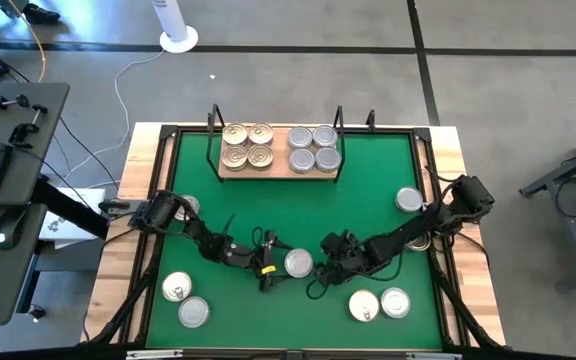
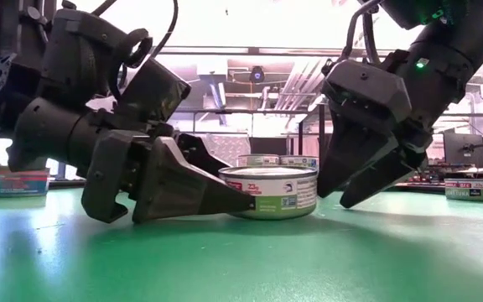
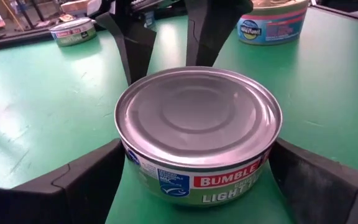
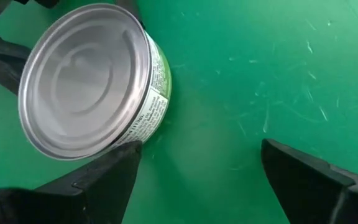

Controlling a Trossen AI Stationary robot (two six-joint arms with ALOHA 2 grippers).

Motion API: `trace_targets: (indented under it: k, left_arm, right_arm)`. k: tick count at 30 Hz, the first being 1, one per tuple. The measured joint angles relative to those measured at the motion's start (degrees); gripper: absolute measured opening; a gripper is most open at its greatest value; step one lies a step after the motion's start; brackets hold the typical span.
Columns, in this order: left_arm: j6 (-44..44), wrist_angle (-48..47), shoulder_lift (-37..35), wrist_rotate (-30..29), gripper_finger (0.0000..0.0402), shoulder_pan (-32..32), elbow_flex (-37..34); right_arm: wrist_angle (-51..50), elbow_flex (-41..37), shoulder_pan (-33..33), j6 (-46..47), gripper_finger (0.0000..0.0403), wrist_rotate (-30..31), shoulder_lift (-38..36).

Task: Stack canned seafood by type on shelf
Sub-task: Stack the green tuna can on top of the other green tuna can on the shelf

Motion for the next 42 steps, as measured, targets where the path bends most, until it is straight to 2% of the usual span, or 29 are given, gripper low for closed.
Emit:
trace_targets:
  k: [18,21,26,31,42]
  left_arm:
    - [-0.9,-3.0,-0.1,-0.4,0.0373,1.0,1.7]
    - [-3.2,-4.4,-0.1,-0.1,0.0373,1.6,2.3]
    - [-5.4,-7.2,-0.1,1.6,0.0377,2.7,3.6]
    - [-8.4,-8.2,-0.1,8.2,0.0397,4.9,4.6]
    - [-7.3,-8.3,0.0,8.0,0.04,5.2,5.2]
  right_arm:
    - [-0.5,-0.2,-1.2,-0.8,0.0332,-1.1,-0.1]
    - [-1.1,-0.2,-1.5,-0.8,0.0332,-1.0,-0.1]
    - [-2.0,-0.2,-1.5,-0.8,0.0332,-1.1,-0.2]
    - [-2.6,-0.2,-1.5,-0.1,0.0332,-1.1,-0.2]
    - [-2.6,-0.2,-1.6,-0.1,0.0332,-1.0,-0.2]
